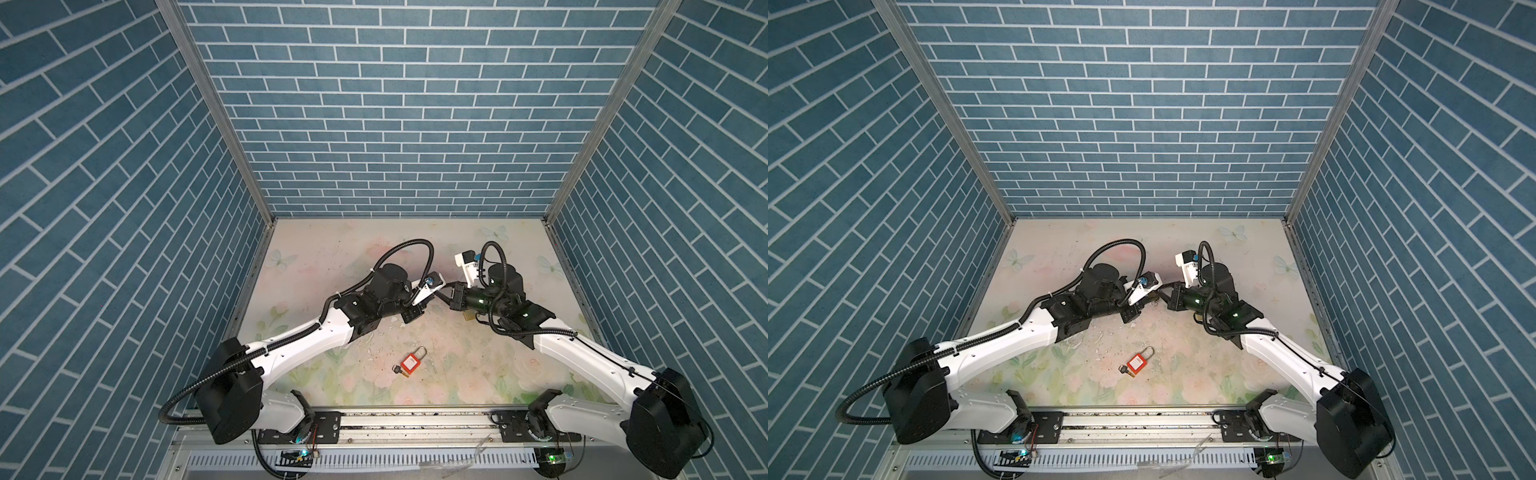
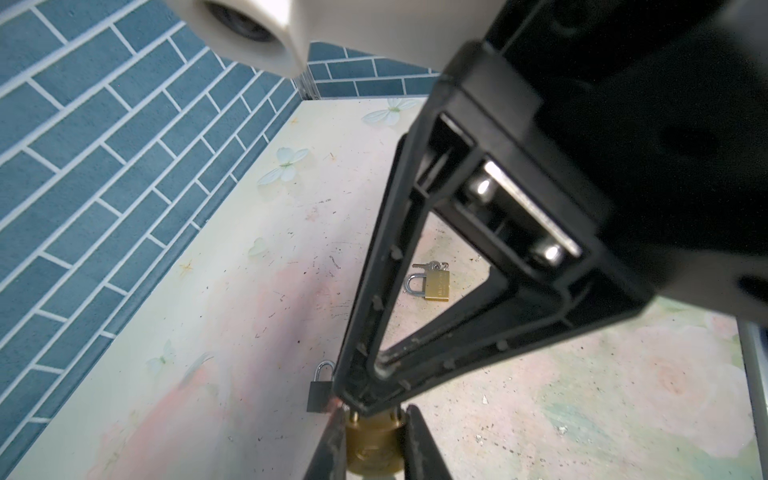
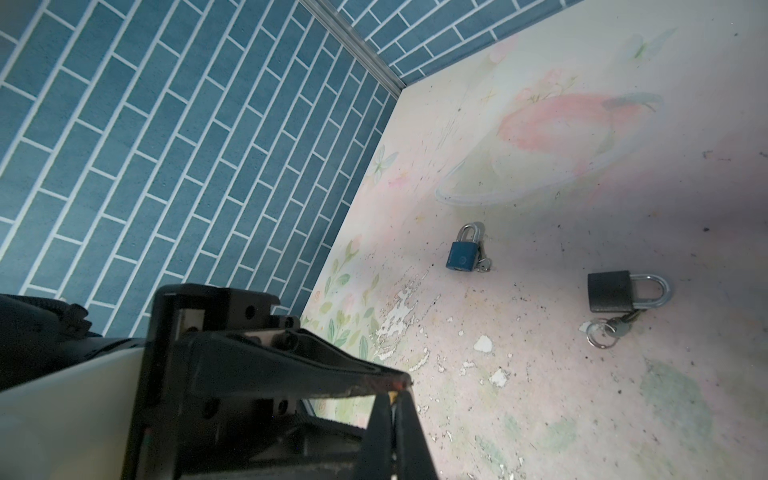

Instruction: Lock with the key

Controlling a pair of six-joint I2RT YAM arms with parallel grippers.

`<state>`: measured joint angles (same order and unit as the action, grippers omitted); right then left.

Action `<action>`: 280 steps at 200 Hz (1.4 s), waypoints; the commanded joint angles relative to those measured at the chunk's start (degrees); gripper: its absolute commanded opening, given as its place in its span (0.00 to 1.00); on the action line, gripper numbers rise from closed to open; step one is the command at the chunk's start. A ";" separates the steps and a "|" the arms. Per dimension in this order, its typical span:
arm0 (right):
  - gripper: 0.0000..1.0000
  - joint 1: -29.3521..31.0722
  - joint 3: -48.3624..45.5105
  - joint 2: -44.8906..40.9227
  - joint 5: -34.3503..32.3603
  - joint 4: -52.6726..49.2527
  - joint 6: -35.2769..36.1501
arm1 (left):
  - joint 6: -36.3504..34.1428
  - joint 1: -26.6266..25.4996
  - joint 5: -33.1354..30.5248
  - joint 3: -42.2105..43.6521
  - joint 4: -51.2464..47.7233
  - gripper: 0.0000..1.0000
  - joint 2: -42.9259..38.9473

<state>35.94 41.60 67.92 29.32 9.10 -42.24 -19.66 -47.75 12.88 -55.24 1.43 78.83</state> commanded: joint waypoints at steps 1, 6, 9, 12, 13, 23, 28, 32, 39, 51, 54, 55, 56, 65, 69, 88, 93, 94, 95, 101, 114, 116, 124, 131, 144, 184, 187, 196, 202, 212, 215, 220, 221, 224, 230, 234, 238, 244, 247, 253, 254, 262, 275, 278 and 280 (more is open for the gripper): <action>0.00 4.26 -3.50 3.14 4.63 -12.25 -2.34 | 2.53 -1.08 4.98 -3.80 30.64 0.00 -3.42; 0.00 4.36 -3.66 3.17 4.53 -12.12 -2.45 | 2.70 -1.08 4.81 -3.64 30.73 0.00 -3.35; 0.00 4.46 -3.78 3.13 4.47 -12.01 -2.56 | 2.75 -1.08 4.80 -3.57 30.74 0.00 -3.33; 0.00 4.59 -3.93 3.12 4.43 -11.76 -2.73 | 2.75 -1.21 4.67 -3.53 30.73 0.00 -3.29; 0.00 4.59 -3.93 3.12 4.43 -11.76 -2.73 | 2.81 -1.12 4.64 -3.59 30.73 0.00 -3.26; 0.00 5.01 -4.49 3.26 4.43 -10.94 -3.32 | 2.82 -1.03 4.47 -3.91 30.43 0.00 -3.03; 0.00 5.30 -4.63 3.44 4.38 -10.63 -3.53 | 2.67 -0.97 4.58 -4.12 30.30 0.00 -2.86; 0.00 5.49 -4.77 3.54 4.27 -10.39 -3.68 | 2.58 -1.03 4.63 -4.31 29.90 0.00 -2.73; 0.00 5.93 -4.80 3.86 4.01 -10.22 -3.88 | 2.52 -1.04 4.66 -4.66 29.58 0.00 -2.47; 0.00 6.53 -5.00 4.23 3.82 -9.61 -4.29 | 2.22 -1.03 4.64 -5.17 29.39 0.00 -1.97; 0.00 6.71 -5.01 4.35 3.73 -9.56 -4.34 | 2.23 -1.03 4.68 -5.26 29.35 0.00 -1.80; 0.00 6.74 -5.03 4.34 3.73 -9.55 -4.38 | 2.24 -1.03 4.60 -5.29 29.34 0.00 -1.77; 0.00 6.76 -5.04 4.42 3.73 -9.46 -4.41 | 2.21 -1.03 4.60 -5.30 29.33 0.00 -1.72; 0.00 7.22 -5.12 4.60 3.64 -9.22 -4.62 | 2.17 -1.08 4.59 -5.58 29.41 0.00 -1.51; 0.00 7.30 -5.12 4.68 3.56 -9.11 -4.69 | 2.16 -0.99 4.53 -5.57 29.41 0.00 -1.42; 0.00 7.56 -5.13 4.88 3.38 -9.09 -4.80 | 2.37 -0.94 4.16 -5.45 29.87 0.00 -1.37; 0.00 7.56 -5.12 4.92 3.30 -9.10 -4.81 | 2.35 -0.90 3.95 -5.33 29.98 0.00 -1.38; 0.00 7.56 -5.08 4.93 3.29 -9.15 -4.80 | 2.35 -0.88 3.97 -5.28 30.05 0.00 -1.39; 0.00 7.56 -5.02 4.85 3.29 -9.17 -4.83 | 2.43 -0.87 3.98 -5.21 30.04 0.00 -1.39; 0.00 7.56 -4.85 4.85 3.12 -9.50 -4.60 | 2.54 -0.78 3.89 -5.11 30.03 0.00 -1.47; 0.00 7.52 -3.77 4.48 2.64 -11.03 -3.73 | 2.86 -0.69 3.69 -4.32 29.95 0.00 -1.65; 0.00 7.48 -3.47 4.45 2.53 -11.34 -3.55 | 2.87 -0.66 3.65 -4.23 29.90 0.00 -1.72; 0.00 7.41 -2.33 4.27 2.18 -12.72 -2.76 | 3.12 -0.54 3.49 -3.37 29.73 0.00 -1.99; 0.00 7.26 -1.10 4.13 1.83 -14.34 -2.06 | 3.27 -0.53 3.43 -2.54 29.49 0.00 -2.29; 0.00 6.59 1.49 3.51 1.27 -16.94 -0.66 | 3.49 -0.51 3.22 -0.75 28.41 0.00 -3.00; 0.06 0.27 12.06 -1.27 -0.45 -24.66 3.45 | 5.90 -1.34 2.80 10.14 26.07 0.00 -5.74; 0.07 -0.18 12.78 -1.78 -0.80 -24.74 3.65 | 5.88 -1.66 2.60 11.02 25.71 0.00 -5.93; 0.10 -1.50 14.99 -3.00 -1.34 -24.95 4.45 | 5.52 -2.73 1.83 13.26 24.74 0.00 -6.38; 0.13 -2.29 16.41 -3.60 -1.45 -25.19 4.85 | 5.42 -3.37 1.55 14.68 24.25 0.00 -6.57; 0.18 -3.49 19.10 -4.09 -1.46 -26.02 5.54 | 5.42 -4.49 0.87 16.72 23.46 0.00 -6.67; 0.19 -3.74 19.93 -4.19 -1.49 -26.39 5.75 | 5.56 -4.76 0.66 17.30 23.38 0.00 -6.66; 0.22 -4.06 21.00 -4.36 -1.50 -26.79 6.00 | 6.05 -5.08 0.51 18.08 23.50 0.00 -6.67; 0.23 -4.14 21.21 -4.41 -1.52 -26.91 6.06 | 6.17 -5.12 0.54 18.25 23.52 0.00 -6.67; 0.25 -4.28 21.83 -4.52 -1.54 -27.11 6.33 | 6.59 -5.16 0.52 18.79 23.65 0.00 -6.67; 0.29 -4.47 22.86 -4.83 -1.61 -27.50 6.74 | 7.41 -5.25 0.44 19.75 24.13 0.00 -6.75; 0.32 -4.56 23.45 -5.11 -1.79 -27.73 6.99 | 8.08 -5.25 0.37 20.27 24.59 0.00 -6.81; 0.35 -4.59 23.93 -5.44 -2.04 -27.97 7.26 | 8.81 -5.30 0.23 20.75 25.03 0.00 -6.92; 0.39 -4.57 24.36 -5.95 -2.35 -28.15 7.65 | 9.82 -5.30 -0.02 21.25 25.71 0.00 -7.08; 0.41 -4.60 24.47 -6.34 -2.48 -28.23 7.82 | 10.30 -5.26 -0.16 21.35 26.11 0.00 -7.23; 0.43 -4.57 24.43 -7.21 -2.89 -28.19 8.11 | 11.43 -5.26 -0.78 21.63 26.89 0.00 -7.47; 0.43 -4.57 24.37 -7.33 -2.97 -28.18 8.21 | 11.68 -5.25 -0.90 21.65 27.01 0.00 -7.51; 0.45 -4.57 23.58 -8.68 -3.58 -27.73 8.69 | 13.64 -5.25 -2.06 21.29 27.69 0.00 -7.71; 0.46 -4.57 20.34 -11.64 -4.43 -25.86 9.02 | 18.30 -5.31 -4.87 20.03 28.58 0.00 -8.18; 0.46 -4.57 19.40 -12.33 -4.73 -25.35 9.02 | 19.53 -5.26 -5.41 19.76 28.84 0.00 -8.26; 0.46 -4.57 18.69 -12.87 -4.94 -24.90 9.02 | 20.38 -5.28 -5.72 19.59 29.01 0.00 -8.32</action>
<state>31.22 64.36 59.46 26.41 -15.70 -35.64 -8.51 -53.06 11.44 -33.58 24.14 72.10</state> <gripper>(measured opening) 0.458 0.225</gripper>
